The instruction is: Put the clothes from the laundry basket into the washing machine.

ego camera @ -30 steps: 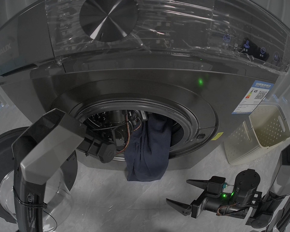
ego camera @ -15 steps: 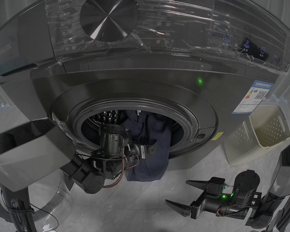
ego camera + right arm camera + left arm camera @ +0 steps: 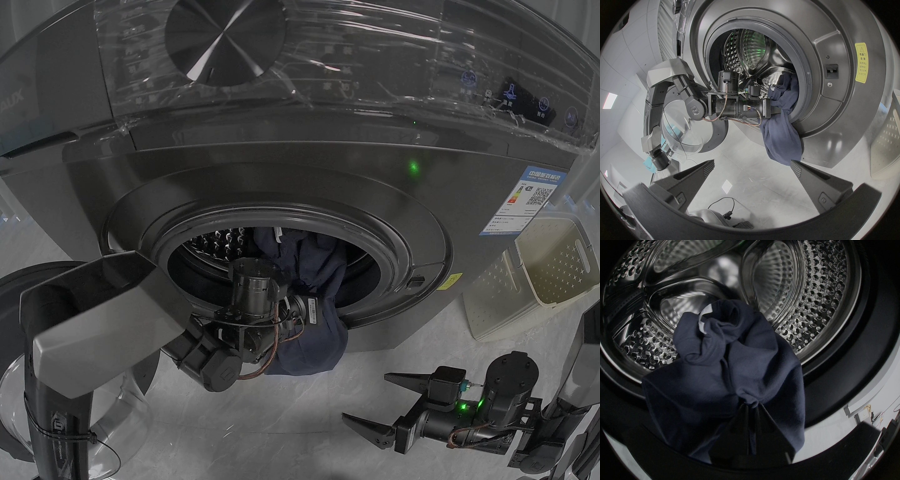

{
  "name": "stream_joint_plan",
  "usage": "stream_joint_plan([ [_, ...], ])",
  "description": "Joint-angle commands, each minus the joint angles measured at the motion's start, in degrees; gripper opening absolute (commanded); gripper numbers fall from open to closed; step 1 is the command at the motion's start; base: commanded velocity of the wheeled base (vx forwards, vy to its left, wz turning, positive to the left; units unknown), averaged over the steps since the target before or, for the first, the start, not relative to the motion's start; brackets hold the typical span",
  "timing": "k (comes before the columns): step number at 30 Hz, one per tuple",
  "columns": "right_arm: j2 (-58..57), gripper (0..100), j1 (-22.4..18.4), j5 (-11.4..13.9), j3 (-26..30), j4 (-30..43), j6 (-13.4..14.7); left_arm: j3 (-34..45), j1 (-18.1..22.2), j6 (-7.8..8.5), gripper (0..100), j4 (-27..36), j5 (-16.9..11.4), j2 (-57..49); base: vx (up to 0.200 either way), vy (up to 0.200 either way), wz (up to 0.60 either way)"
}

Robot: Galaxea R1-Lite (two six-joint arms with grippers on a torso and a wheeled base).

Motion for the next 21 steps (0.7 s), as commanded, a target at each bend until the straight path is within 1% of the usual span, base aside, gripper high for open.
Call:
stream_joint_plan([
  [1,-0.3,100,-0.1,0.0,0.0,0.0,0.0,-5.6,1.5,-0.80,0,-0.6,0.6,0.7,0.000,0.000,0.00],
  [5,-0.1,100,0.0,0.0,-0.1,0.0,0.1,-12.5,2.7,-1.41,0,-0.5,1.3,-0.5,0.000,0.000,0.00],
  [7,-0.2,100,0.0,0.1,-0.1,0.0,0.1,-17.3,3.2,-1.94,0,-0.1,2.3,-0.4,0.000,0.000,0.00],
  [9,-0.2,100,0.0,0.0,0.0,0.0,0.1,-20.4,3.3,-2.38,0,0.1,3.1,0.1,0.000,0.000,0.00],
  [12,-0.1,100,0.0,0.0,0.0,0.0,0.1,-21.5,3.6,-2.56,0,0.1,3.4,1.1,0.000,0.000,0.00],
  [15,-0.1,100,0.0,0.0,0.0,0.0,0.1,-20.6,3.8,-2.56,0,0.0,3.4,1.9,0.000,0.000,0.00],
  [16,0.0,100,0.0,0.0,0.0,0.0,0.1,-19.8,3.9,-2.56,100,-0.1,3.4,2.0,0.000,0.000,0.00],
  [19,0.1,100,0.0,0.1,0.0,0.0,0.1,-17.6,3.5,-2.73,100,0.0,3.5,1.1,0.000,0.000,0.00],
  [21,0.1,100,0.0,0.1,0.0,0.0,0.1,-14.7,3.2,-2.73,100,0.0,3.6,-0.9,0.000,0.000,0.00],
])
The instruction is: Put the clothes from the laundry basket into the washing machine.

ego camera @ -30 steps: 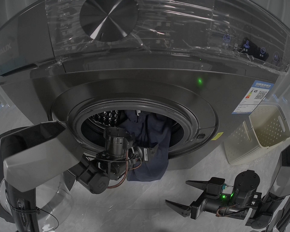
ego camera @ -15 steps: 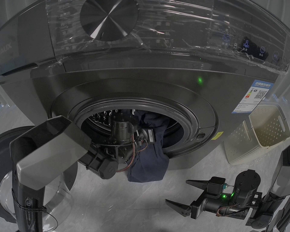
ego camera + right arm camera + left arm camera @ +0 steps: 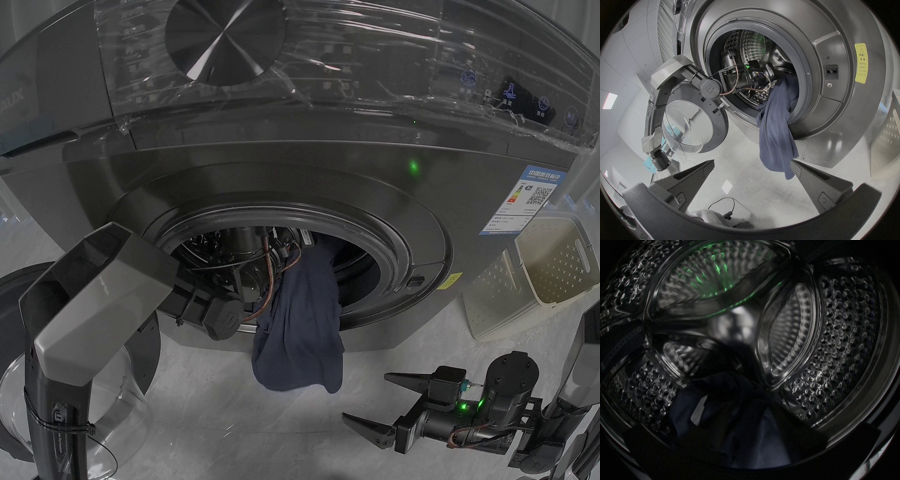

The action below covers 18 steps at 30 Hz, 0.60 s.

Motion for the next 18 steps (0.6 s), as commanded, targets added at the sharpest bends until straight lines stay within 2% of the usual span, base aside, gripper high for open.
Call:
stream_joint_plan([
  [1,0.2,100,0.0,0.1,0.0,0.0,0.0,6.4,-0.6,-0.12,100,0.4,0.1,-3.9,0.000,0.000,0.00],
  [5,0.2,100,0.0,0.1,0.1,0.0,0.0,16.5,-2.2,0.31,100,1.1,0.0,-9.3,0.000,0.000,0.00],
  [10,0.3,100,0.1,0.1,0.3,0.0,0.0,27.3,-3.3,0.49,100,3.3,-2.1,-14.0,0.000,0.000,0.00],
  [13,0.3,100,0.4,0.1,0.3,0.0,0.0,29.8,-3.5,0.49,100,3.0,-3.7,-13.6,0.000,0.000,0.00],
  [17,0.3,100,0.5,0.0,0.3,0.0,0.0,29.6,-3.6,0.40,100,2.9,-4.2,-12.6,0.000,0.000,0.00],
  [18,0.2,100,0.5,0.0,0.3,-0.1,0.0,28.6,-3.1,0.40,100,2.7,-4.8,-9.0,0.000,0.000,0.00],
])
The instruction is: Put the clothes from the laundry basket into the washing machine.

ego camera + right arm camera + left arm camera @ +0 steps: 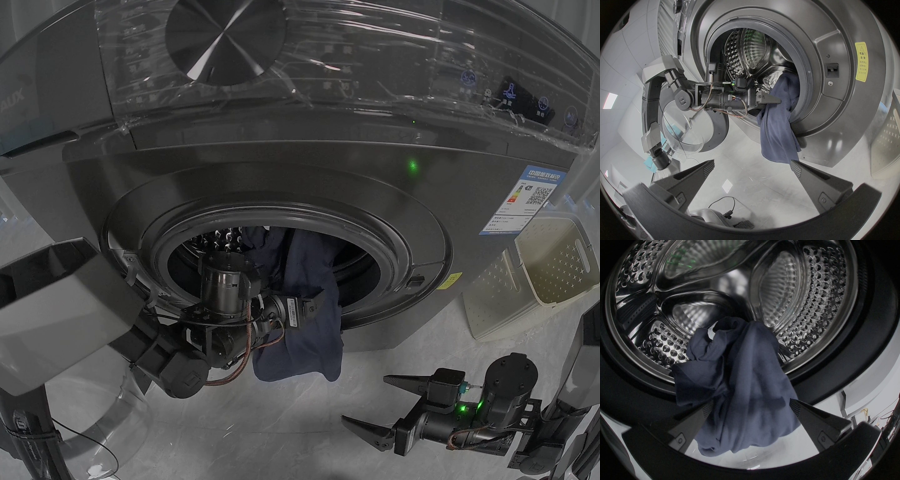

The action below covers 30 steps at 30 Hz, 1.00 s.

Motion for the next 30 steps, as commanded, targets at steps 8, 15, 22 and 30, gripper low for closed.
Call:
stream_joint_plan([
  [8,-0.1,100,0.1,0.1,0.0,-0.1,0.0,-3.4,1.1,-0.01,0,0.0,-0.6,8.4,0.000,0.000,0.00],
  [15,-0.1,100,0.1,0.1,0.0,0.0,0.0,-14.1,1.2,-0.36,0,0.3,-0.2,8.0,0.000,0.000,0.00],
  [22,-0.1,100,0.1,0.0,-0.2,-0.1,0.0,-30.0,1.7,-1.07,0,0.6,1.2,7.8,0.000,0.000,0.00],
  [30,-0.1,100,0.0,0.1,-0.2,0.0,0.0,-34.4,3.9,-1.07,0,0.0,3.1,10.9,0.000,0.000,0.00],
])
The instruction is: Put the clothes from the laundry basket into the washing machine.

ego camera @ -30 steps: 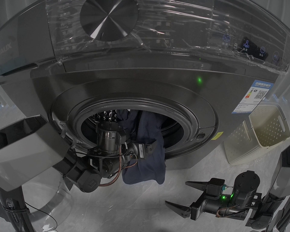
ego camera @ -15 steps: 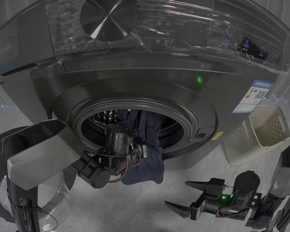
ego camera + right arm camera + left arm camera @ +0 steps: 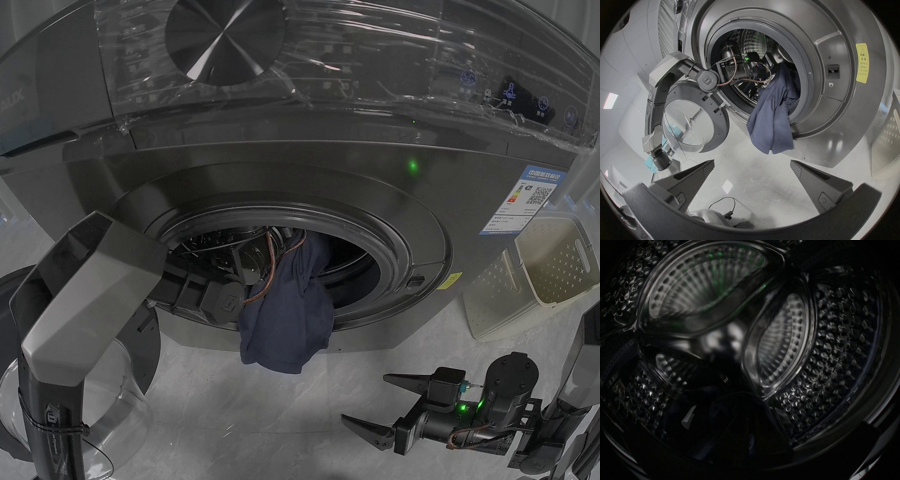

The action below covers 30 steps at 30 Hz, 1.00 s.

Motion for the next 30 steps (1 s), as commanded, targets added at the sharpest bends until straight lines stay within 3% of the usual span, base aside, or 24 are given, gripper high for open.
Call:
stream_joint_plan([
  [1,0.0,100,0.0,0.0,0.0,0.0,0.0,-1.7,1.3,-0.05,0,-0.4,0.6,1.9,0.000,0.000,0.00],
  [2,0.0,100,0.0,0.0,0.0,-0.1,0.0,-0.2,1.3,-0.14,100,-0.4,0.7,1.5,0.000,0.000,0.00],
  [7,0.2,100,0.1,0.0,0.2,0.0,0.0,11.3,0.2,-0.14,100,1.4,0.6,-4.6,0.000,0.000,0.00],
  [11,0.1,100,0.1,0.0,0.3,0.0,0.0,21.6,-0.7,2.23,100,2.5,0.5,-10.6,0.000,0.000,0.00],
  [17,0.1,100,0.2,0.0,0.7,-0.1,0.0,31.7,-2.5,3.29,100,4.5,-0.2,-15.8,0.000,0.000,0.00],
  [26,0.0,100,0.6,-0.5,0.8,0.0,0.0,34.3,-3.4,4.25,100,4.4,-2.5,-10.8,0.000,0.000,0.00],
  [27,0.0,100,0.6,-0.5,0.8,0.0,0.0,33.9,-2.9,5.04,100,4.4,-2.5,-8.8,0.000,0.000,0.00],
  [28,-0.1,100,0.6,-0.6,0.8,-0.1,0.1,33.2,-1.9,6.45,0,4.3,-2.7,-6.9,0.000,0.000,0.00],
  [30,-0.3,100,0.6,-0.6,0.9,-0.1,0.1,31.8,-0.9,7.42,0,4.3,-2.7,-5.0,0.000,0.000,0.00],
])
